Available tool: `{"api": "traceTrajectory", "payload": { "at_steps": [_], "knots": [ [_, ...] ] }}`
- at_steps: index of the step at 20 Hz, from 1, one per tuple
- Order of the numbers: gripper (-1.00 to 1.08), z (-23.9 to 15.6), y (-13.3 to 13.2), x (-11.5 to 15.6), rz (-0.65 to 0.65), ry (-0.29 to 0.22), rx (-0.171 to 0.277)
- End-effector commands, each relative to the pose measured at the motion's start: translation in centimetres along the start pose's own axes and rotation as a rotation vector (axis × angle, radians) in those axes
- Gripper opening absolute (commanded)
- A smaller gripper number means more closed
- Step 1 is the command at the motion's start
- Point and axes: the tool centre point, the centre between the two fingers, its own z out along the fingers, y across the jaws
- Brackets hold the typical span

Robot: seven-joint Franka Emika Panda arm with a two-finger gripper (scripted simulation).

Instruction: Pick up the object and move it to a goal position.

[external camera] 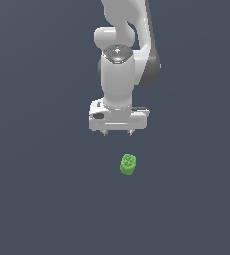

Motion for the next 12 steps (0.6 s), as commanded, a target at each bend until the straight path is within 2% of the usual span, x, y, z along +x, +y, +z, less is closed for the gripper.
{"api": "traceTrajectory", "payload": {
  "at_steps": [1,12],
  "knots": [
    [1.00,0.0,0.0,0.0,0.000,0.000,0.000],
    [1.00,0.2,-2.2,0.3,-0.046,-0.003,-0.008]
  ]
}}
